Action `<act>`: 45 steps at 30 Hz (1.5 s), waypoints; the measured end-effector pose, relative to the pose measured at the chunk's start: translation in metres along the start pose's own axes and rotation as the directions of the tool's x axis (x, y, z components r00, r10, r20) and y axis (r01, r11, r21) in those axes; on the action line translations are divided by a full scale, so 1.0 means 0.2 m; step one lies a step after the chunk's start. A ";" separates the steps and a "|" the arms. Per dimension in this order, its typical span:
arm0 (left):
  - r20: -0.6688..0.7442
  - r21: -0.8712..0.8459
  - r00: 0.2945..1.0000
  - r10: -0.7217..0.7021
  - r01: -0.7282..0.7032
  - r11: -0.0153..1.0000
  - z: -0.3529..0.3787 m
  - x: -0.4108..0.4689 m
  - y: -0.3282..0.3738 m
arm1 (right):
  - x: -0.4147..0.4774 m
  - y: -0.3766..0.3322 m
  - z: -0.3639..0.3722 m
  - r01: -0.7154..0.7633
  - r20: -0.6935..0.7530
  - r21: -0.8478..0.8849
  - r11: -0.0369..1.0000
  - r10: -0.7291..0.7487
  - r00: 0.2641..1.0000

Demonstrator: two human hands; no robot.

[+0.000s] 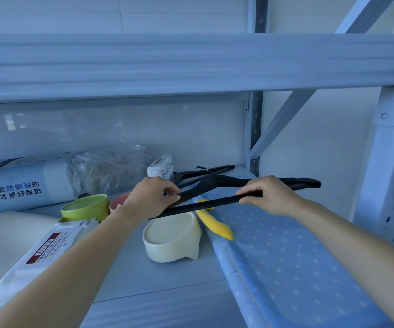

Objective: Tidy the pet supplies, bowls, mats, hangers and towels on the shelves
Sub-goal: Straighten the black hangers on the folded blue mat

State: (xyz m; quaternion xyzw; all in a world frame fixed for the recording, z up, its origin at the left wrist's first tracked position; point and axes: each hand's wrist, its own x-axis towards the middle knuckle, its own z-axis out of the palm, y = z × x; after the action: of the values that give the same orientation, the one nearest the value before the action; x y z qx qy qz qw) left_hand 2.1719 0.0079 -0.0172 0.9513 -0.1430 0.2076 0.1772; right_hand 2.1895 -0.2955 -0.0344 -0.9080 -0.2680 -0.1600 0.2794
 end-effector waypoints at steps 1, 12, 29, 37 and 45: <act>-0.003 0.004 1.000 -0.006 0.006 1.000 0.02 0.01 -0.01 | 0.02 0.02 0.02 -0.003 0.032 -0.020 1.000 0.004 0.999; 0.020 -0.038 0.996 -0.083 0.084 0.996 0.15 0.14 -0.10 | 0.19 0.19 0.11 0.058 0.158 -0.155 0.986 -0.033 0.987; 0.152 0.023 0.986 -0.073 0.071 0.997 0.27 0.52 -0.23 | 0.21 0.34 0.02 -0.004 0.048 -0.232 0.973 0.016 0.999; 0.325 0.190 0.943 -0.070 0.007 0.982 0.38 0.64 -0.27 | 0.18 0.37 0.04 -0.025 0.054 -0.237 0.971 0.039 0.998; 0.361 0.314 0.926 -0.111 -0.009 0.949 0.40 0.68 -0.30 | 0.19 0.38 0.04 -0.028 0.072 -0.228 0.973 0.045 0.996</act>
State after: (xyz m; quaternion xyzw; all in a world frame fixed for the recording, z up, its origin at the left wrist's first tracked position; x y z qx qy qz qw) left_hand 2.3389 0.0040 -0.0414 0.9927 -0.1145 0.0373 0.0004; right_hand 2.2657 -0.3285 -0.0556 -0.9443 -0.2419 -0.1492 0.1662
